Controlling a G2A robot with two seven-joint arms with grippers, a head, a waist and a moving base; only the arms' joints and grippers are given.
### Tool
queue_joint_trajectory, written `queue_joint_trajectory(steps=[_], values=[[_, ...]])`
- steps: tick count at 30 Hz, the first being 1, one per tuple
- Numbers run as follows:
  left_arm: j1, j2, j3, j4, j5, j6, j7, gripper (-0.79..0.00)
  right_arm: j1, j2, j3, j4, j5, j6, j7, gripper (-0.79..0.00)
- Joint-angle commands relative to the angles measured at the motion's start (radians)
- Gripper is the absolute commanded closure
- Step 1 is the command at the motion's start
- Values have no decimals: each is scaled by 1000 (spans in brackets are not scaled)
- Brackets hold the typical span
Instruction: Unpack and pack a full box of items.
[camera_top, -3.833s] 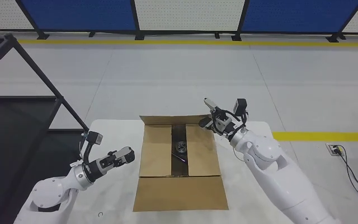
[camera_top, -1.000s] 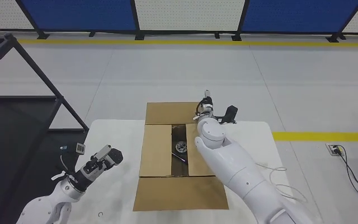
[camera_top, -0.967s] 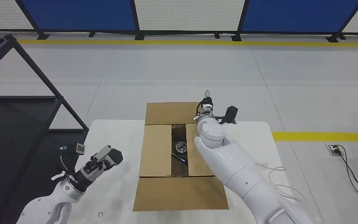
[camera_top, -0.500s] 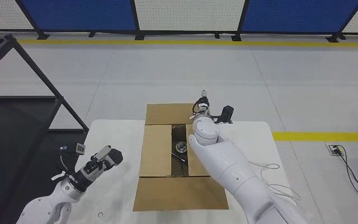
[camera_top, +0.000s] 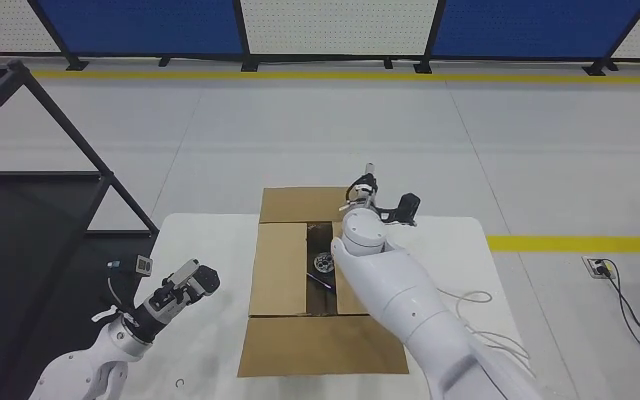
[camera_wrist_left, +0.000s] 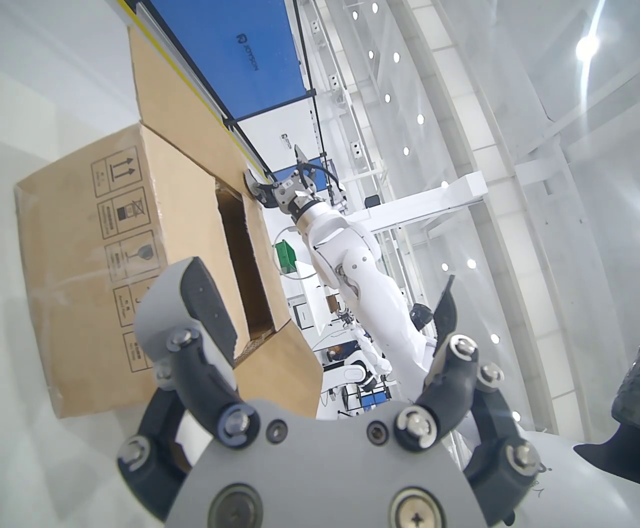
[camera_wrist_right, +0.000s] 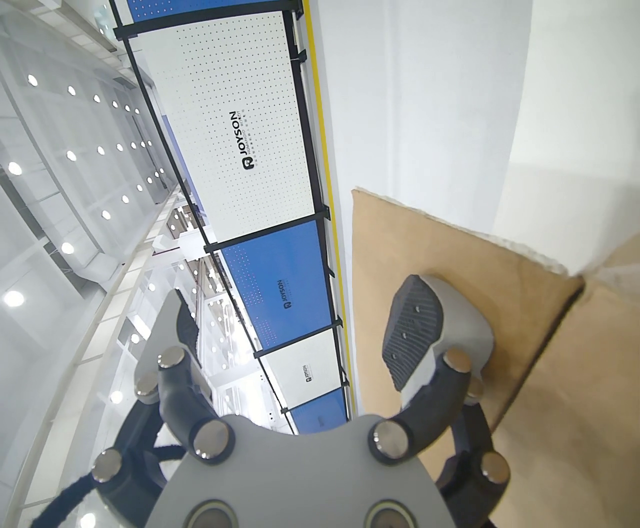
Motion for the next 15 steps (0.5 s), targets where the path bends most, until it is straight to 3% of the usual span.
queue_joint_trajectory(steps=[1, 15], values=[[0, 0, 0, 0, 0, 0, 0, -785, 1, -6, 3, 13, -4, 1, 6, -785], [0, 0, 0, 0, 0, 0, 0, -785, 15, -35, 40, 78, -48, -1, 25, -785]])
